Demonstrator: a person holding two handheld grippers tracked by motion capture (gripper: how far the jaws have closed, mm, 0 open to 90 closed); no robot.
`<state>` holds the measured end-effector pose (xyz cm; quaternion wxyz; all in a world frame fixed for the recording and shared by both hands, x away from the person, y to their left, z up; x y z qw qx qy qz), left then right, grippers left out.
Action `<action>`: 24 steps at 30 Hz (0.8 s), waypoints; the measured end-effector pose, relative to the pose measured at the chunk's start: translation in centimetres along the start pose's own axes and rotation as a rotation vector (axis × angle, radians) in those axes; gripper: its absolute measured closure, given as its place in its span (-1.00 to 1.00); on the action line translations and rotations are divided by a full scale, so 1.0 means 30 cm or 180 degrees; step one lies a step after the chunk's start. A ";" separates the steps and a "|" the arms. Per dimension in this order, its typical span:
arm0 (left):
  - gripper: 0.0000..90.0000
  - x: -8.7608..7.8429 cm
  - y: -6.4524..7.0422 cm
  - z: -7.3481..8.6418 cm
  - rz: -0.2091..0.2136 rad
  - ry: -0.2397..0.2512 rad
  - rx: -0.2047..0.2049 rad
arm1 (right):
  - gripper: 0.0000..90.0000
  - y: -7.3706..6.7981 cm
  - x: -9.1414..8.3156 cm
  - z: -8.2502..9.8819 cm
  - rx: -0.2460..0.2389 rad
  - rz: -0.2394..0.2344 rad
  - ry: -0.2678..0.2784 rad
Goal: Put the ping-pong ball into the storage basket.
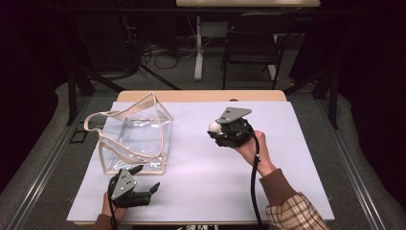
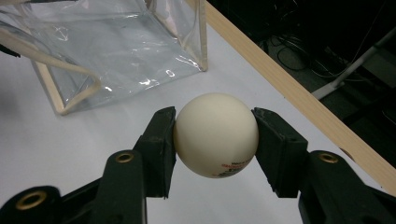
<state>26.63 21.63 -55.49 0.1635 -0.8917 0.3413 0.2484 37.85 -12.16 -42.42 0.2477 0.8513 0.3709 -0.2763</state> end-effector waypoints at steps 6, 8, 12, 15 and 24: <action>-0.64 -0.001 0.000 0.000 0.0003 0.0002 -0.0002 | 0.13 0.001 0.015 -0.015 -0.0003 -0.0015 -0.0004; -0.64 -0.001 0.000 0.000 -0.0003 0.0005 0.0001 | 0.13 -0.001 0.021 -0.019 -0.0008 -0.0026 -0.0012; -0.64 -0.001 0.000 0.000 0.0002 0.0003 0.0004 | 0.13 -0.005 0.032 -0.028 -0.0021 -0.0034 -0.0024; -0.64 -0.002 0.000 0.000 0.0002 0.0003 0.0004 | 0.13 -0.007 0.036 -0.036 -0.0035 -0.0041 -0.0037; -0.64 -0.002 0.001 0.000 0.0016 0.0000 0.0011 | 0.13 -0.013 0.042 -0.059 -0.0063 -0.0037 -0.0026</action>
Point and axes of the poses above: each handheld gripper's, and its own axes: x roughly forward along the jaws, z roughly out of its underside, y roughly to its right, the point moved 1 cm from there along x, roughly forward along the jaws, and after that the axes turned 7 degrees about -y, right-handed, at the moved point
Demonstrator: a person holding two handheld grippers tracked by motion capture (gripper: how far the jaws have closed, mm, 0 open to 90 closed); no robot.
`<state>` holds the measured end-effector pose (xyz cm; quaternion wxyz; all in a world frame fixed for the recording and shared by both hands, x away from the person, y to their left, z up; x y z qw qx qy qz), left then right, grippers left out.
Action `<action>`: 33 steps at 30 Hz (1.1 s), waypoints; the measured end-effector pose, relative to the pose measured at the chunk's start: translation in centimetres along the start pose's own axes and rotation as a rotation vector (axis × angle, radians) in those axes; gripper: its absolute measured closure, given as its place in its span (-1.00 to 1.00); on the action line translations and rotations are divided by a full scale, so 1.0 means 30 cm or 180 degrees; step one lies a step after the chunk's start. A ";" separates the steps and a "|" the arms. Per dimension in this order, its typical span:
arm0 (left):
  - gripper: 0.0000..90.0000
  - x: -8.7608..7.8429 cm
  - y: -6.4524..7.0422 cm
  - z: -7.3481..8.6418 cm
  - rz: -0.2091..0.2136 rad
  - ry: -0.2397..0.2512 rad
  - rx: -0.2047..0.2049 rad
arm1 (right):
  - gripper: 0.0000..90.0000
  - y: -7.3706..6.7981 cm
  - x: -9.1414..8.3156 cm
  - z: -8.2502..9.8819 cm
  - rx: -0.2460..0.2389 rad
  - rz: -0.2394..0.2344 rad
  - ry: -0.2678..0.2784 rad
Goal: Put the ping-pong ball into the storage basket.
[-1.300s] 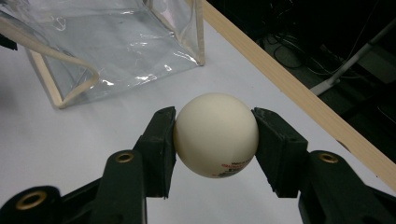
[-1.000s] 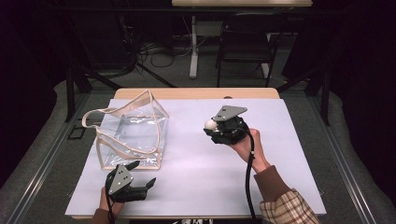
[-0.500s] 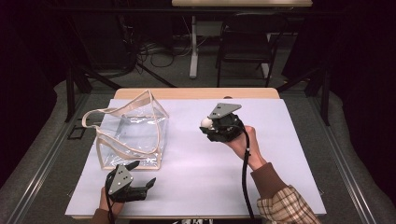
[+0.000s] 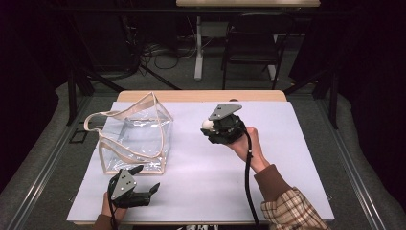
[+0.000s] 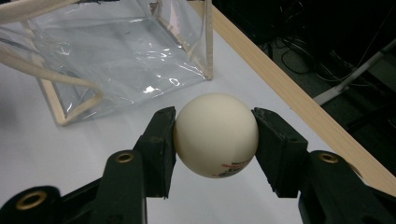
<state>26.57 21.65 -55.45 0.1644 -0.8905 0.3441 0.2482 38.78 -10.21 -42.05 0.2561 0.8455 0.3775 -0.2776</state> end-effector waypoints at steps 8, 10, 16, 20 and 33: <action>-0.64 0.001 0.000 0.000 0.0002 -0.0001 0.0006 | 0.13 0.002 -0.002 -0.013 -0.0033 0.0012 -0.0006; -0.64 0.001 0.000 0.000 0.0002 -0.0001 0.0006 | 0.13 0.002 -0.001 -0.019 -0.0050 0.0012 -0.0009; -0.64 0.000 0.000 0.000 0.0002 -0.0001 0.0005 | 0.13 -0.004 0.004 -0.039 -0.0084 0.0014 -0.0014; -0.64 0.000 0.000 0.000 0.0001 -0.0003 0.0004 | 0.13 -0.011 0.010 -0.053 -0.0117 -0.0003 -0.0011; -0.64 -0.001 -0.001 0.000 -0.0001 0.0011 0.0005 | 0.13 -0.028 0.024 -0.091 -0.0164 -0.0026 0.0007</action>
Point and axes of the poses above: each handheld gripper's, and its own axes: x roughly forward along the jaws, z roughly out of its underside, y roughly to its right, the point moved 1 cm from there along x, roughly forward along the jaws, and after that the axes turned 7 degrees about -y, right-handed, at the moved point
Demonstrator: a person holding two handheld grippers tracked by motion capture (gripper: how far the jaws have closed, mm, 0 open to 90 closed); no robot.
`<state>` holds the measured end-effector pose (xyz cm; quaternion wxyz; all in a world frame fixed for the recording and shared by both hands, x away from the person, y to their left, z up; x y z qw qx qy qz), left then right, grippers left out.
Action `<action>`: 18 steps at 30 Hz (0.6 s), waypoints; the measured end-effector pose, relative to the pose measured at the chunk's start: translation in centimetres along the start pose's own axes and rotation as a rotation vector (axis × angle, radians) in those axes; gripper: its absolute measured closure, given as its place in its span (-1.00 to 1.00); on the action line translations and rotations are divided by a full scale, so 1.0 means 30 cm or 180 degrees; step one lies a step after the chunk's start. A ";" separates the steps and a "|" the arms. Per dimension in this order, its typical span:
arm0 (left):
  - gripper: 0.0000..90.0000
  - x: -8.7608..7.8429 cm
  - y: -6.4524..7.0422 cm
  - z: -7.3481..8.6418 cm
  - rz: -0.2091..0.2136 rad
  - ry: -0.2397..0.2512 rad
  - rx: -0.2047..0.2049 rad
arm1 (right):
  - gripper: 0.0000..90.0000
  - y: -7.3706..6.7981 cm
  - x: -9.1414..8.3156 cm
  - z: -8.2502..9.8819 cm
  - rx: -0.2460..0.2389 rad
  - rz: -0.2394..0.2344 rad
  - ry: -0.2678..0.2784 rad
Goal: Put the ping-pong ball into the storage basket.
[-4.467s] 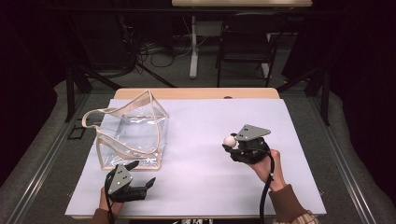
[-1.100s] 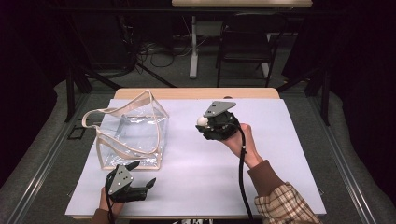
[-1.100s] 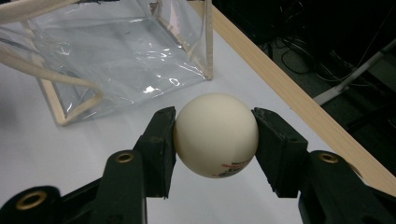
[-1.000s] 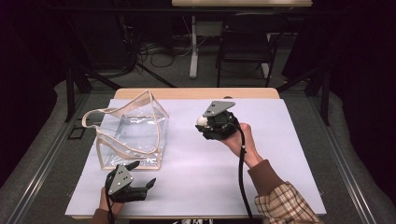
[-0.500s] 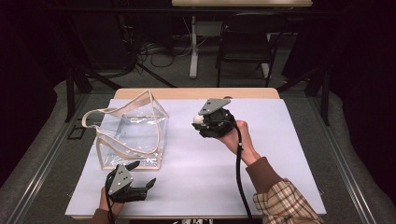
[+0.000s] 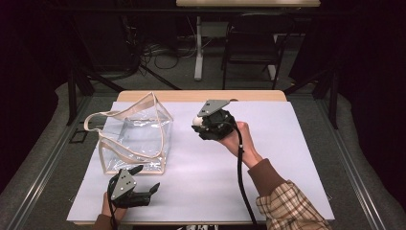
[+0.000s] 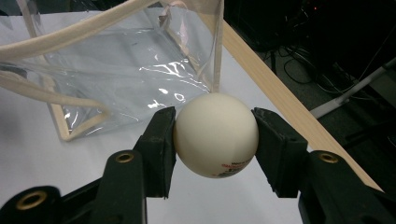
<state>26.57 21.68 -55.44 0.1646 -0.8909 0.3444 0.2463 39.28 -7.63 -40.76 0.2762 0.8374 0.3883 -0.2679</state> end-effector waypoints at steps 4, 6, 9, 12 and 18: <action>-0.64 0.001 0.001 0.000 -0.0002 -0.0005 -0.0004 | 0.13 -0.002 0.004 -0.008 -0.0027 0.0005 0.0005; -0.64 0.001 0.001 0.000 -0.0004 -0.0003 -0.0009 | 0.13 0.000 0.004 -0.011 -0.0006 -0.0020 0.0027; -0.64 0.001 0.001 0.000 -0.0002 -0.0001 -0.0006 | 0.13 0.000 0.008 -0.019 -0.0016 -0.0024 0.0040; -0.64 0.001 0.001 0.000 -0.0005 -0.0003 -0.0008 | 0.13 -0.004 0.011 -0.026 -0.0029 -0.0034 0.0038; -0.64 0.001 0.000 0.000 -0.0005 0.0000 -0.0006 | 0.13 -0.006 0.005 -0.040 -0.0037 -0.0031 0.0097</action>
Point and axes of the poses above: each handheld gripper's, and its own axes: x roughly forward along the jaws, z roughly out of its underside, y roughly to its right, the point moved 1 cm from there along x, roughly forward along the jaws, and after that the axes turned 7 degrees about -y, right-handed, at the moved point
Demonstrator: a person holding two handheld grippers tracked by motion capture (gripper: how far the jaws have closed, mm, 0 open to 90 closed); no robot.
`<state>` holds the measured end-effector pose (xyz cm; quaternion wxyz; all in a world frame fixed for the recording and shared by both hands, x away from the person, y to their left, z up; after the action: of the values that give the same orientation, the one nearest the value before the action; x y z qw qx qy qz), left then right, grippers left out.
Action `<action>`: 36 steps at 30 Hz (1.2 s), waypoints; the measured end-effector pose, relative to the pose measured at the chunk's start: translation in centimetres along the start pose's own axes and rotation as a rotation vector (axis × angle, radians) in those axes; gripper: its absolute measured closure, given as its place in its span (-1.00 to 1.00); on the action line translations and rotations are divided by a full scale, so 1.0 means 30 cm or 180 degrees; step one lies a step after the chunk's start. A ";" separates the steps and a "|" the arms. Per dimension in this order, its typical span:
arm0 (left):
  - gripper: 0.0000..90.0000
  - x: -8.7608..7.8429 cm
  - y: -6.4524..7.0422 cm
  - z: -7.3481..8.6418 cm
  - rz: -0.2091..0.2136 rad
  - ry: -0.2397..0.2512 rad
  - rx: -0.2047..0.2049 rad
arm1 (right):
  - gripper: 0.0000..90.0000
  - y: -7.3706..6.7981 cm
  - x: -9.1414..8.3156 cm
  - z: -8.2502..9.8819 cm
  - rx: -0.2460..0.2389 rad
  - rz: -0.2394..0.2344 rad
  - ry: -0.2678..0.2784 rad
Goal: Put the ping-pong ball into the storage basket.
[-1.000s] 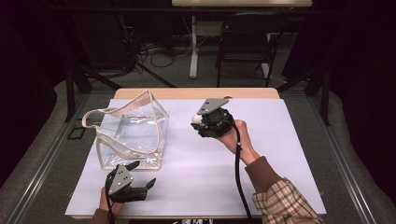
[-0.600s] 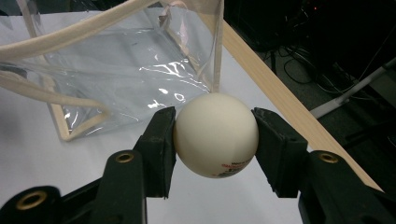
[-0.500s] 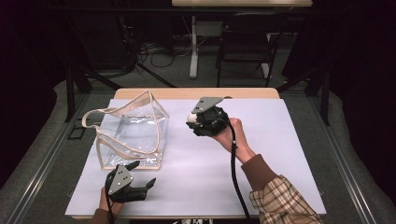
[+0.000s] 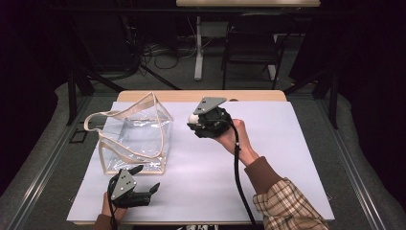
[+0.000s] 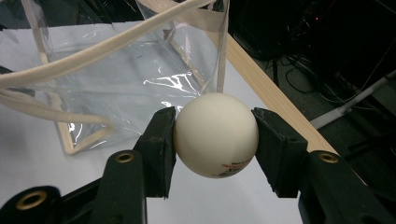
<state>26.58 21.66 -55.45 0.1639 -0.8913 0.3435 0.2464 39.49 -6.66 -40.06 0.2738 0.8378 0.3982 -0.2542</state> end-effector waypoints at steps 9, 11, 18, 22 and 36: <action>-0.64 0.000 0.001 0.000 0.0011 0.0005 0.0002 | 0.13 -0.004 0.001 -0.017 -0.0022 0.0001 0.0013; -0.64 0.000 0.001 0.000 0.0012 0.0005 0.0003 | 0.13 -0.005 0.002 -0.021 -0.0035 0.0000 0.0013; -0.64 -0.002 0.001 0.000 0.0015 0.0008 0.0008 | 0.13 -0.005 -0.002 -0.036 -0.0058 0.0005 0.0039; -0.64 -0.001 0.000 0.000 0.0016 0.0007 0.0007 | 0.13 -0.004 -0.004 -0.045 -0.0058 0.0006 0.0049; -0.64 0.000 0.002 0.000 0.0023 0.0010 0.0009 | 0.13 -0.004 -0.007 -0.071 -0.0038 -0.0039 0.0077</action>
<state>26.54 21.63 -55.45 0.1637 -0.8903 0.3472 0.2451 39.71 -5.29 -38.43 0.2724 0.8367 0.4081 -0.2433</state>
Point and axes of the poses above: each handheld gripper's, and its own axes: x roughly forward along the jaws, z roughly out of its underside, y roughly to its right, the point moved 1 cm from there along x, roughly forward along the jaws, and after that the axes turned 7 degrees about -y, right-handed, at the moved point
